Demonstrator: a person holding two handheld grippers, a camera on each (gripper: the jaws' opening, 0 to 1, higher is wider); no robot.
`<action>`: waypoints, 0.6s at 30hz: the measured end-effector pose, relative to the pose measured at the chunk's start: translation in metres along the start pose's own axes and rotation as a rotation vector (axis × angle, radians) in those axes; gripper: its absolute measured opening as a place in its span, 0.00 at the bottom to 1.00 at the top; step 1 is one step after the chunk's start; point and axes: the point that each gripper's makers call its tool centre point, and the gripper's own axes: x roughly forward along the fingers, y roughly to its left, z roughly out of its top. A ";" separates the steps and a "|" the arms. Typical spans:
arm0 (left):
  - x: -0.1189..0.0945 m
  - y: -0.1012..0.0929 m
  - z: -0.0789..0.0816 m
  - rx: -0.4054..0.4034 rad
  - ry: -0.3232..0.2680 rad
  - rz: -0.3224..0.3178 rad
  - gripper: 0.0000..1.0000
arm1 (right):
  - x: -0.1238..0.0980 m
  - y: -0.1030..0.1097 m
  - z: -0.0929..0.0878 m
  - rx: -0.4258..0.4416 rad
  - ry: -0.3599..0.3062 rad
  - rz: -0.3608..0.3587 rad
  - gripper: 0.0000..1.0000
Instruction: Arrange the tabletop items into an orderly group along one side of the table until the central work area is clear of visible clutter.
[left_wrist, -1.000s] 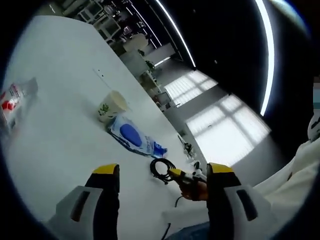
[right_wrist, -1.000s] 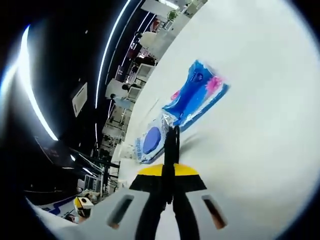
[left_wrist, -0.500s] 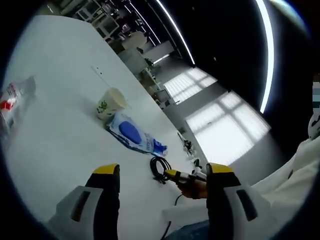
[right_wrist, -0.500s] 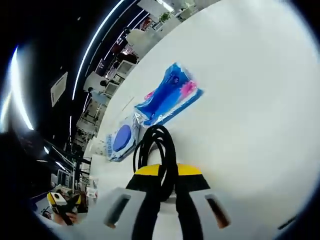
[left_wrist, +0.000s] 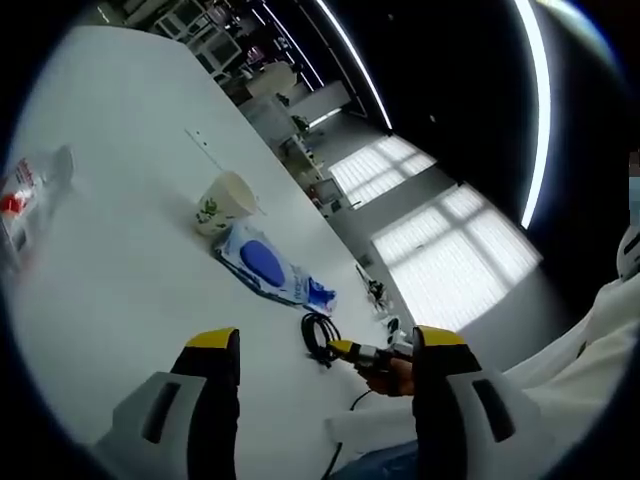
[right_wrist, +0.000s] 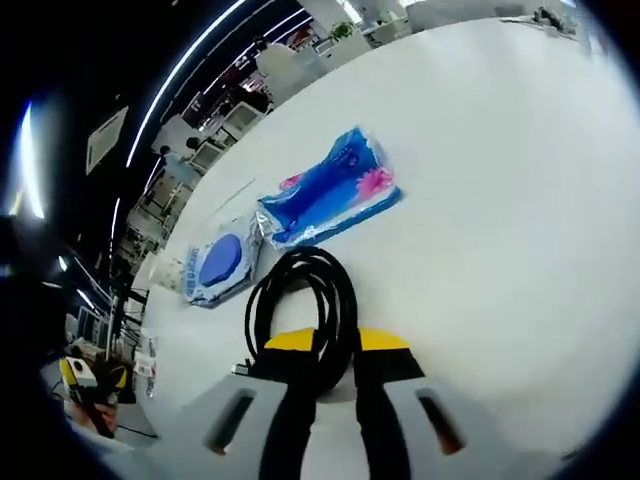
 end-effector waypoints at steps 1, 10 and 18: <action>0.000 0.000 0.000 -0.001 0.001 -0.001 0.71 | 0.000 0.000 -0.001 -0.024 0.009 -0.004 0.14; 0.003 0.001 -0.002 0.006 -0.001 0.005 0.73 | -0.004 0.005 0.002 -0.184 0.020 -0.025 0.29; 0.001 0.005 0.000 0.034 -0.016 0.027 0.80 | -0.005 0.010 -0.006 -0.266 0.052 -0.039 0.55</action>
